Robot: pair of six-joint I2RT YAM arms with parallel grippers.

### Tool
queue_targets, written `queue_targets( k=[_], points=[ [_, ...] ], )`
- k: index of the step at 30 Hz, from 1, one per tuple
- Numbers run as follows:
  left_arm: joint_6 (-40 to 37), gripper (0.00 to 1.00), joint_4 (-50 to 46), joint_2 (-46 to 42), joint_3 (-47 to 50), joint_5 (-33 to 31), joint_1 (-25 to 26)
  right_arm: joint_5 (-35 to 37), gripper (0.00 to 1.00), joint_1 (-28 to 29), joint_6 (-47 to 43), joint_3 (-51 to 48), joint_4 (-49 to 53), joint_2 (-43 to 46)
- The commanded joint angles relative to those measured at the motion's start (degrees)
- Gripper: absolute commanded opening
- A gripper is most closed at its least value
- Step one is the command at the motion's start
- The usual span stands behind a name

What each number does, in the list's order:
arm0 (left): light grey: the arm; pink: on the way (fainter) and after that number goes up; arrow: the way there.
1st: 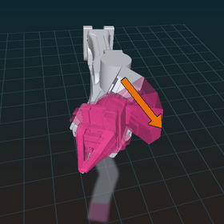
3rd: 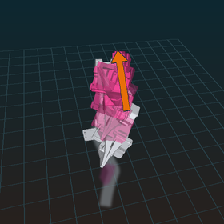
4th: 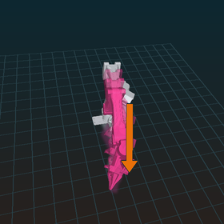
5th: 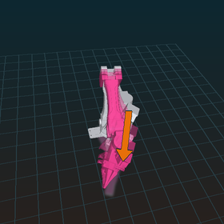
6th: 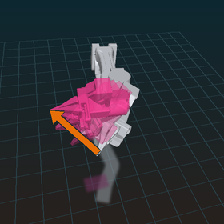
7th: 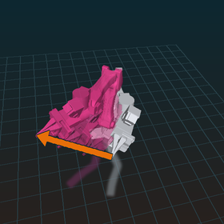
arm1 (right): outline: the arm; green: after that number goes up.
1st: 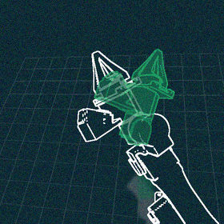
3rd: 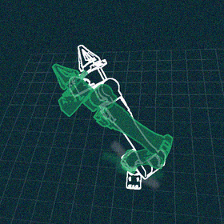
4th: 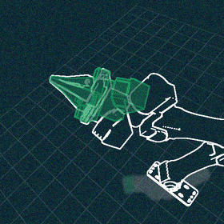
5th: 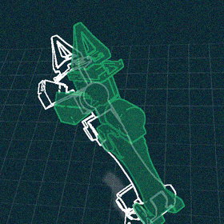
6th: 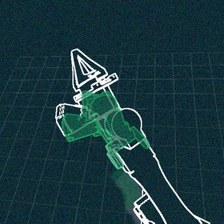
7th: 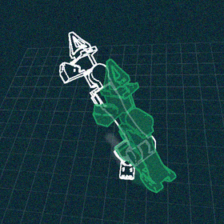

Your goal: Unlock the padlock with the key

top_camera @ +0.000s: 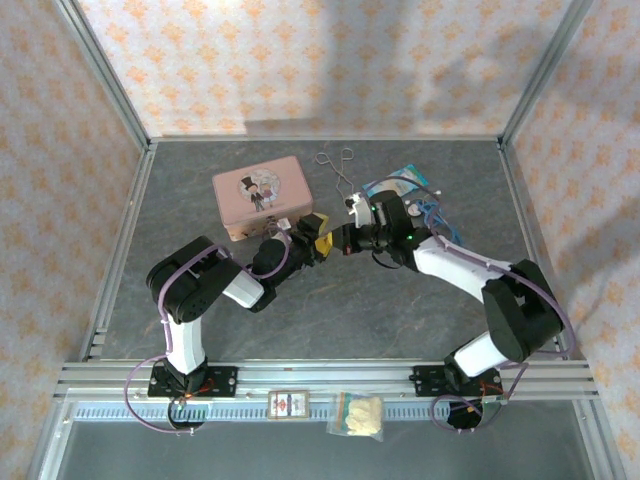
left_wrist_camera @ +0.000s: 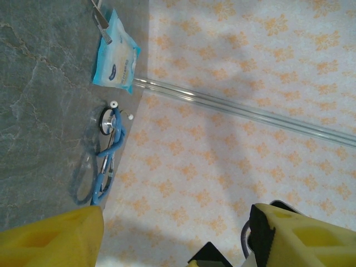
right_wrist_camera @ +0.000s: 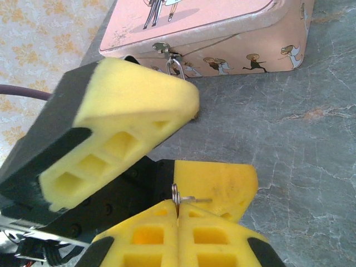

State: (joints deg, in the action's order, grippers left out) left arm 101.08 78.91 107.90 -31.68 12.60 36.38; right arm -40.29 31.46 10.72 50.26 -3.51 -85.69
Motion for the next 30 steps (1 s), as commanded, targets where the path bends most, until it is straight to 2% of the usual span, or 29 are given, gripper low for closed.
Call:
queue_targets(
  k=[1,10,14,19,26,30],
  points=[
    [0.89,0.67,3.46,0.71,-0.13,-1.79,0.18,0.59,0.0,0.18,-0.17,-1.22,0.41,2.17],
    [0.79,0.6,3.62,0.82,-0.75,-1.35,0.18,0.66,0.0,0.24,-0.49,-1.57,0.55,2.03],
    [0.78,0.53,3.71,0.9,-0.53,-1.57,0.16,1.25,0.0,0.25,-1.05,-1.46,1.49,2.24],
    [0.94,0.35,4.64,1.08,-0.91,-1.28,0.05,1.44,0.0,0.22,-1.12,-1.48,1.5,2.13],
    [0.92,0.16,5.63,2.95,-1.07,-0.82,0.01,2.06,0.0,0.09,-1.3,-1.33,1.84,2.45],
    [0.57,0.01,5.61,3.15,-1.27,-0.43,0.01,2.35,0.0,0.15,-1.49,-1.14,1.84,2.59]
  ],
)
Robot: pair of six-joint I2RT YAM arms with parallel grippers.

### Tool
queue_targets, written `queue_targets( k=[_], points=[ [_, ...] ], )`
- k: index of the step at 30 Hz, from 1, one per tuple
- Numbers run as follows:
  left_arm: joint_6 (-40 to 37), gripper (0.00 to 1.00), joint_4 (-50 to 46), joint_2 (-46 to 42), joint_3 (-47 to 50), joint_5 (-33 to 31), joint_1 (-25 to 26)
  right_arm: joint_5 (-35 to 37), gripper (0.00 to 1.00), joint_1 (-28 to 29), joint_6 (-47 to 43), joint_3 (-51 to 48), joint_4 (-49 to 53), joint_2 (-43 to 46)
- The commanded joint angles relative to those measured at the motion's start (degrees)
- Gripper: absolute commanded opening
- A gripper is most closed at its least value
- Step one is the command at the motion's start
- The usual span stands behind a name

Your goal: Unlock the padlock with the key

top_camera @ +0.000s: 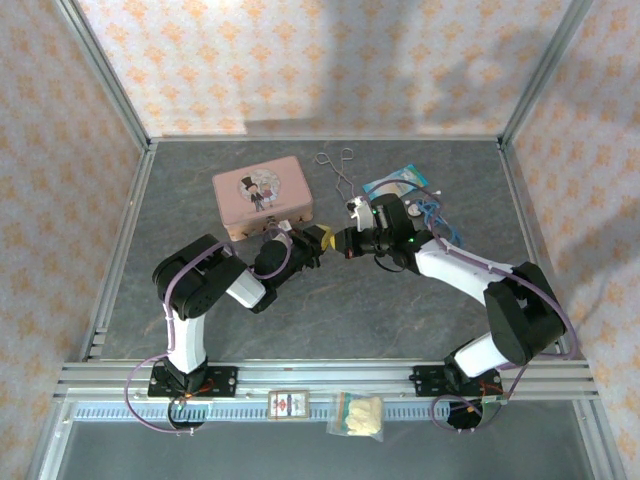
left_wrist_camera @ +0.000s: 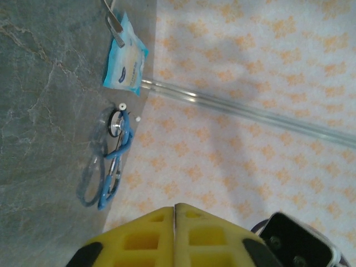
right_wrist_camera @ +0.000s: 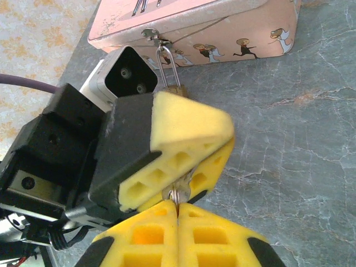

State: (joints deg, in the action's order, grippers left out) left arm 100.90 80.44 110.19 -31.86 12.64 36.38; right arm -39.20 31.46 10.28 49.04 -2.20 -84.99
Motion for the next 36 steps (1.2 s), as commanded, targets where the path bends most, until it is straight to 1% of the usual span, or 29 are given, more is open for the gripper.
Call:
queue_targets(
  k=[1,10,11,12,13,14,16,17,19,21,23,27,34,36],
  points=[
    [0.66,0.0,4.11,0.94,-1.1,-0.35,0.01,1.36,0.0,0.16,-1.08,0.17,0.55,1.9],
    [-3.08,0.01,2.21,-0.5,-1.02,-0.05,-0.21,1.96,0.0,-1.83,-2.73,1.1,1.92,2.22],
    [-4.03,0.0,1.82,-2.2,-1.07,0.01,-0.19,1.95,0.0,-1.89,-2.52,1.32,1.74,2.2],
    [-5.34,0.0,1.09,-2.88,-1.32,0.03,-0.17,1.66,0.04,-1.9,-1.99,1.37,1.3,2.32],
    [-7.04,0.0,0.24,-3.56,-1.52,0.02,-0.18,1.02,0.1,-1.98,-1.21,1.16,0.43,2.52],
    [-9.52,0.0,-1.56,-4.43,-1.83,-0.05,-0.17,0.28,0.19,-2.02,-0.18,0.74,-0.81,3.04],
    [-14.88,0.0,-4.35,-6.68,-2.22,-0.7,-0.17,-1.09,0.31,-2.31,2.1,-0.4,-3.49,4.2],
    [-17.9,0.0,-5.88,-8.04,-2.46,-1.09,-0.23,-2.11,0.34,-2.76,3.49,-1.38,-5.07,4.95],
    [-24.12,0.0,-8.73,-10.64,-2.98,-1.39,-0.17,-4.29,0.38,-3.87,5.96,-3.01,-7.96,6.29],
    [-29.81,0.0,-12.13,-13.29,-3.76,-1.47,-0.17,-8.03,0.4,-5.52,9.71,-5.72,-13.43,7.6],
    [-34.35,0.0,-13.78,-15.23,-4.42,-1.12,-0.22,-12.64,0.41,-6.71,14.28,-8.4,-21.76,8.1],
    [-37.15,0.0,-10.23,-16.12,-4.52,0.98,-0.57,-18.92,0.42,-7.02,21.29,-11.42,-34.58,7.87],
    [-36.71,0.0,-4.19,-14.46,-4.8,4.66,-0.68,-20.04,0.41,-6.98,24.59,-12.47,-42.29,7.31],
    [-36.15,0.0,-2.84,-14.23,-4.58,5.08,-0.61,-19.96,0.41,-7.1,24.28,-12.03,-41.46,6.38]
  ],
)
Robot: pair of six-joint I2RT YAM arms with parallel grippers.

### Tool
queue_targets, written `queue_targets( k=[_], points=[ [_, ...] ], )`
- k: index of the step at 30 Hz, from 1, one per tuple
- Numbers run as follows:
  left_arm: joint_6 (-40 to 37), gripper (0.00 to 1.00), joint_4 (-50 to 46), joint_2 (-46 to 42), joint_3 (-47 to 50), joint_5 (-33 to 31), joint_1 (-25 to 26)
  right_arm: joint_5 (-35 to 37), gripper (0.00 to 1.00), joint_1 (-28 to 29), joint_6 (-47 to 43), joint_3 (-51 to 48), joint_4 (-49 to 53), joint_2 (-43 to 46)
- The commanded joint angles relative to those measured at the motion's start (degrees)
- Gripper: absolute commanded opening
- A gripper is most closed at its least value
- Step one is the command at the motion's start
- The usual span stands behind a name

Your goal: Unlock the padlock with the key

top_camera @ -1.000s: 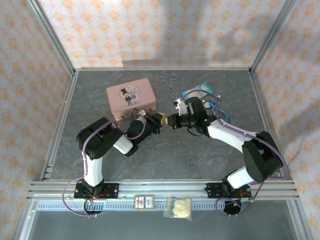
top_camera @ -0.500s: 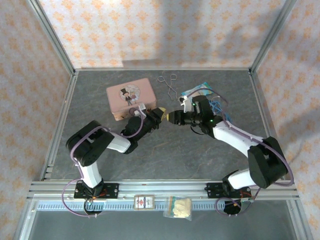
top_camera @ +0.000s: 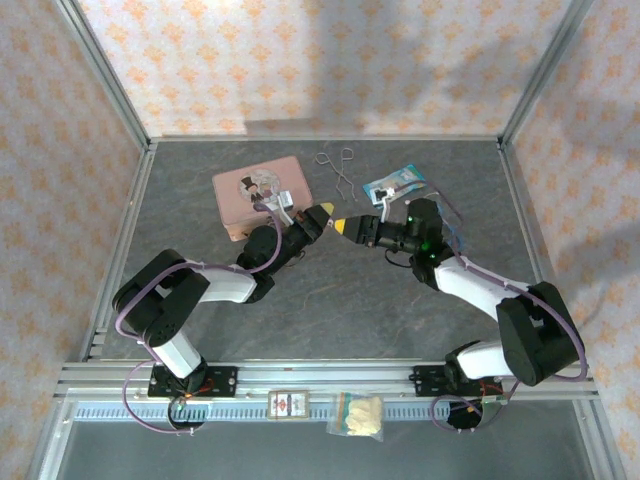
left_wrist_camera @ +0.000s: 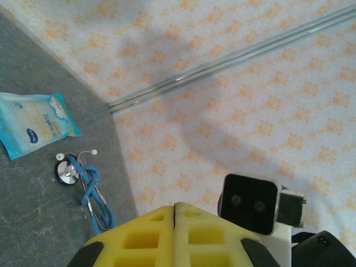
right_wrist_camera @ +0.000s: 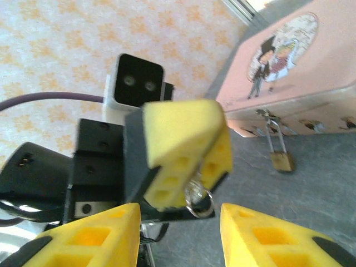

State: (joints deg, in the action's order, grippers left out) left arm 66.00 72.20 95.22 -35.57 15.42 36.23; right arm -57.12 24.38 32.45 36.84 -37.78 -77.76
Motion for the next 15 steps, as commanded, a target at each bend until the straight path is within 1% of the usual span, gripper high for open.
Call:
queue_targets(
  k=[1,8,15],
  points=[
    [-1.0,0.0,6.19,0.74,-0.79,2.62,-0.47,-1.98,0.41,0.05,1.64,0.37,-5.49,-1.37],
    [0.57,0.0,11.65,0.82,0.42,3.41,-0.51,-2.62,0.41,0.02,1.88,0.93,-7.63,-4.19],
    [2.51,0.0,14.68,2.53,0.54,4.13,-0.38,-5.18,0.28,0.08,4.89,0.61,-12.88,-5.61]
  ],
)
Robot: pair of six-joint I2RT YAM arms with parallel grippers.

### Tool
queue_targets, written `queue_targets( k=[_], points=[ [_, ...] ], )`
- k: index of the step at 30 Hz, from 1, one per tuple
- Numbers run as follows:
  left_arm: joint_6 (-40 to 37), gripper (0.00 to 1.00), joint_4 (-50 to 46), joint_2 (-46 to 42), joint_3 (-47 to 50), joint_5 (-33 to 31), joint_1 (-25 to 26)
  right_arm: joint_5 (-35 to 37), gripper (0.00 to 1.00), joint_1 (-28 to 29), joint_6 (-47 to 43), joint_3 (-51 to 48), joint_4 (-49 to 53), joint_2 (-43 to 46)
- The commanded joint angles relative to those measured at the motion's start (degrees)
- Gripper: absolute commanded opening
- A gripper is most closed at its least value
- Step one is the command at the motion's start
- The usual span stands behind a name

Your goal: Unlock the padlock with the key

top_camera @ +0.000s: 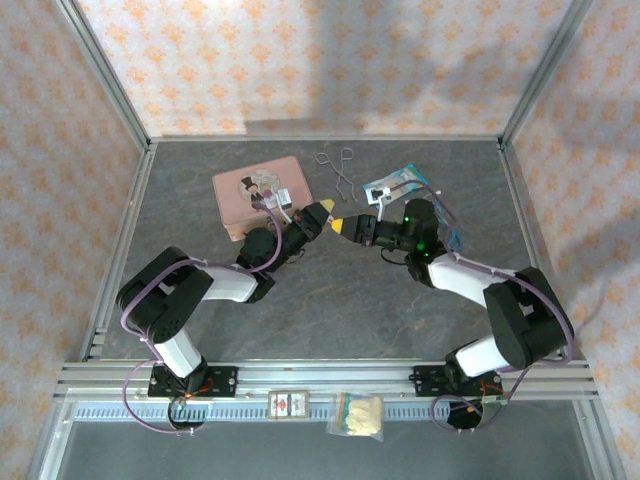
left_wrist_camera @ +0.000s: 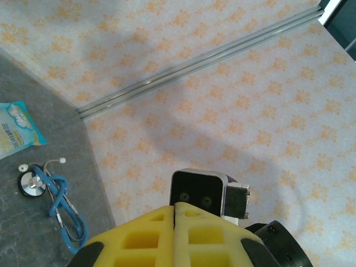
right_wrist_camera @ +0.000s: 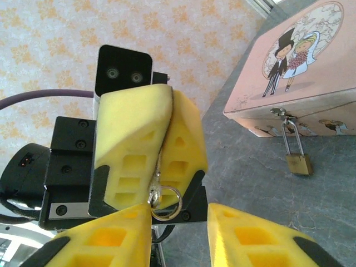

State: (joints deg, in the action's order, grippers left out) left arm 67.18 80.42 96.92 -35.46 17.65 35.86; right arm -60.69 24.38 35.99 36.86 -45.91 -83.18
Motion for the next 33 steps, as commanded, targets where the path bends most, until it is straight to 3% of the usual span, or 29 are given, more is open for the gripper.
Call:
queue_targets(
  k=[1,16,31,33],
  points=[
    [1.53,0.0,6.8,1.1,0.51,2.03,-0.05,-1.76,0.28,0.05,1.38,0.67,-4.9,-0.06],
    [2.91,0.0,10.15,2.47,1.26,4.09,0.71,-1.52,0.28,-0.37,0.71,2.33,-4.63,-0.42],
    [4.86,0.0,11.83,2.96,0.9,3.77,1.16,-1.76,0.0,-0.17,2.25,1.07,-6.45,-2.17],
    [5.2,0.13,10.69,2.16,1.07,2.92,0.94,-0.05,0.0,-0.13,-2.13,1.5,-0.78,-1.05]
  ],
)
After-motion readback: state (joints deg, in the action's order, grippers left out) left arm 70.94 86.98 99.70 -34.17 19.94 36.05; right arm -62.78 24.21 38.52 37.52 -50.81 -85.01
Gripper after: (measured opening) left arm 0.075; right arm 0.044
